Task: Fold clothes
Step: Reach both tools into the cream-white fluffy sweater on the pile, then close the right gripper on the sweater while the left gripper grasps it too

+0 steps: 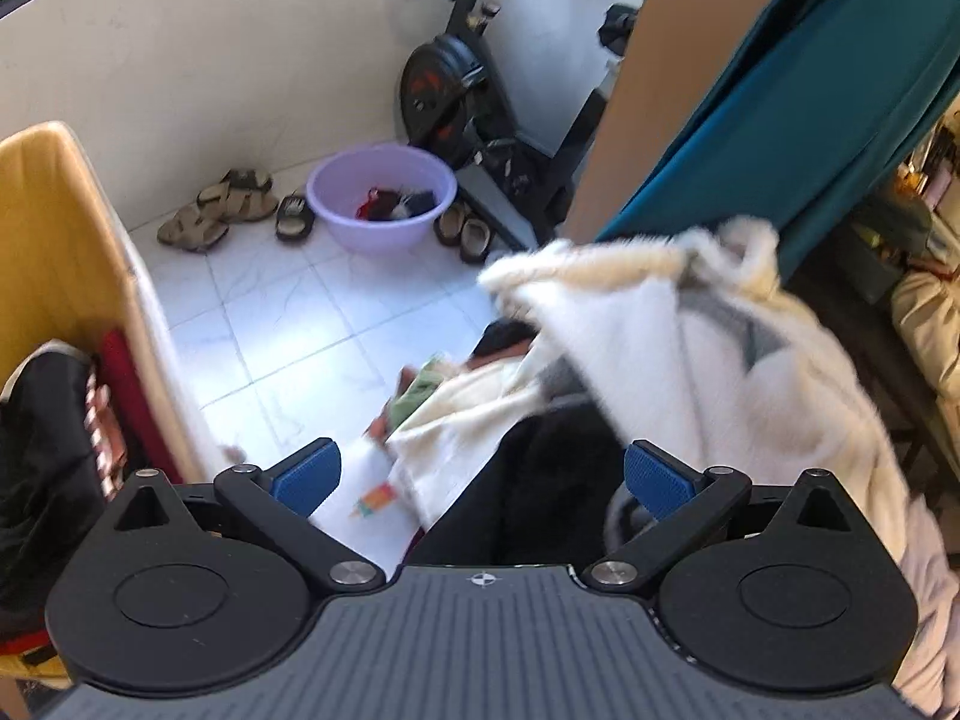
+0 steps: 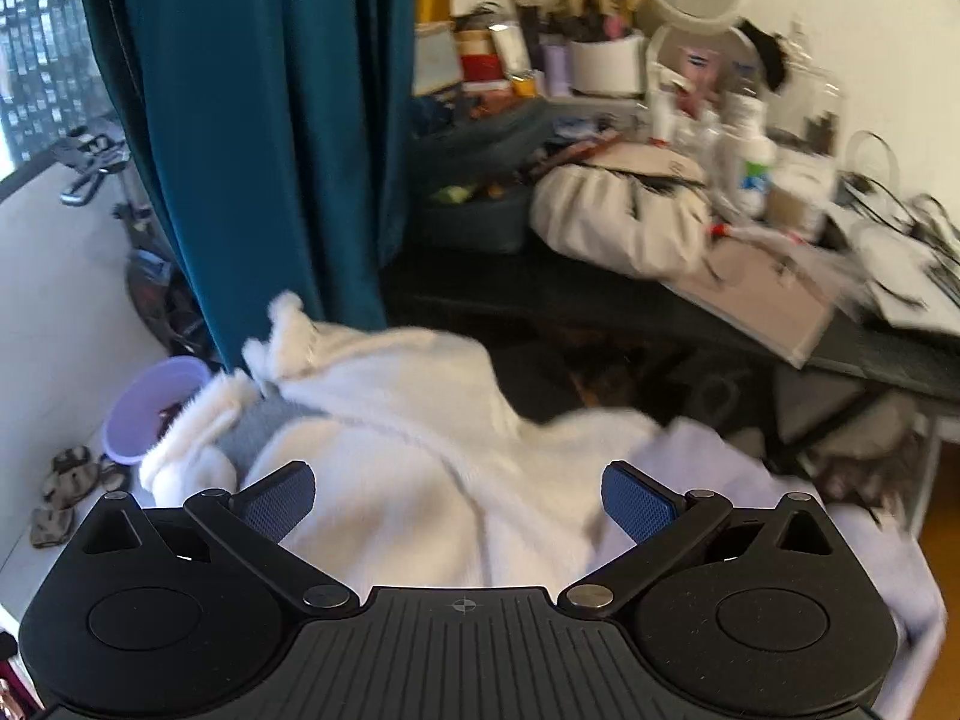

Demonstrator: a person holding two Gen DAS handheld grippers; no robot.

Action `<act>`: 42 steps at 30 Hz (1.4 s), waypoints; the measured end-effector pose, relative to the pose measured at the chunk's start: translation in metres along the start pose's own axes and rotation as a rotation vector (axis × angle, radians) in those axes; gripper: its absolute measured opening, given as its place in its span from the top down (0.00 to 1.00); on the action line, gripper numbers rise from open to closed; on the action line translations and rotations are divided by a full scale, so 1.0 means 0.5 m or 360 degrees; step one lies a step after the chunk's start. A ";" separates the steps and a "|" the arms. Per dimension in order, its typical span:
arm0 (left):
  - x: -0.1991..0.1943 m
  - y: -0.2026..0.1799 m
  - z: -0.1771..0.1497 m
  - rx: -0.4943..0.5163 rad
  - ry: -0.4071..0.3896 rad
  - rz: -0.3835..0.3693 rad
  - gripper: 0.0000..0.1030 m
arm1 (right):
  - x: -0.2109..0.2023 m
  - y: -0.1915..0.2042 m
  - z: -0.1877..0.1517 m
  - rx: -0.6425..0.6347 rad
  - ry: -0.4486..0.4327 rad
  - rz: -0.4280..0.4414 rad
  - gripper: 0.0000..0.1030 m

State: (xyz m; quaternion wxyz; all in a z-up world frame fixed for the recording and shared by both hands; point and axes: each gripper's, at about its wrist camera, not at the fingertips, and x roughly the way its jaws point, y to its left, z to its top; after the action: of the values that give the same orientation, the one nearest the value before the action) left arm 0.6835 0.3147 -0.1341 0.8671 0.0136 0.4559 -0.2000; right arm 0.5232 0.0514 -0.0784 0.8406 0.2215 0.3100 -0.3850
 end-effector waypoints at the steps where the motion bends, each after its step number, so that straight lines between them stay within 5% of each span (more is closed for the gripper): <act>1: 0.000 -0.015 0.012 0.0018 -0.0032 -0.0012 0.00 | 0.016 -0.004 0.012 -0.0014 -0.0002 0.0025 0.01; 5: 0.027 -0.070 0.047 0.0061 -0.0114 -0.0030 0.00 | 0.084 -0.029 0.051 0.0016 0.0036 0.0119 0.01; 11: 0.137 -0.113 0.041 -0.0040 0.0096 -0.0092 0.00 | 0.201 -0.034 0.046 -0.0001 0.0170 0.0219 0.03; 18: 0.273 -0.190 -0.012 0.0083 0.0331 -0.0035 0.00 | 0.337 -0.005 0.024 -0.0188 0.0241 0.0210 0.04; 21: 0.293 -0.188 -0.045 0.0032 0.0382 -0.0032 0.01 | 0.373 -0.023 0.018 -0.0122 0.0271 0.0275 0.26; 23: 0.282 -0.173 -0.055 -0.0025 0.0377 -0.0097 0.15 | 0.357 -0.056 0.028 0.0030 0.0225 0.0357 0.67; 25: 0.271 -0.167 -0.058 -0.0046 0.0434 -0.0173 0.56 | 0.321 -0.088 0.033 0.0137 0.0149 0.0395 0.91; 28: 0.238 -0.180 -0.062 0.0026 0.0428 -0.0226 0.83 | 0.254 -0.131 0.030 0.0196 -0.0020 0.0297 0.93; 29: 0.227 -0.188 -0.063 0.0071 0.0417 -0.0234 0.86 | 0.235 -0.148 0.026 0.0229 -0.0057 0.0264 0.93; 33: 0.198 -0.212 -0.068 0.0197 0.0383 -0.0261 0.90 | 0.180 -0.225 0.002 0.0397 -0.0070 0.0128 0.93; 39: 0.173 -0.195 -0.062 0.0126 0.0347 -0.0271 0.91 | 0.102 -0.305 -0.039 0.0540 -0.0027 -0.0077 0.93; 41: 0.176 -0.188 -0.068 0.0106 0.0326 -0.0255 0.84 | 0.089 -0.303 -0.062 0.0519 -0.0009 -0.0139 0.93; 42: 0.184 -0.191 -0.072 0.0130 0.0339 -0.0234 0.66 | 0.085 -0.299 -0.076 0.0502 0.0000 -0.0171 0.93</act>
State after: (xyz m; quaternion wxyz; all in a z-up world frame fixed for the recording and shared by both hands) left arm 0.6675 0.2035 -0.2132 0.7956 0.0366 0.5366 -0.2787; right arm 0.4145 -0.0375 -0.1548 0.7737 0.3337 0.2570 -0.4733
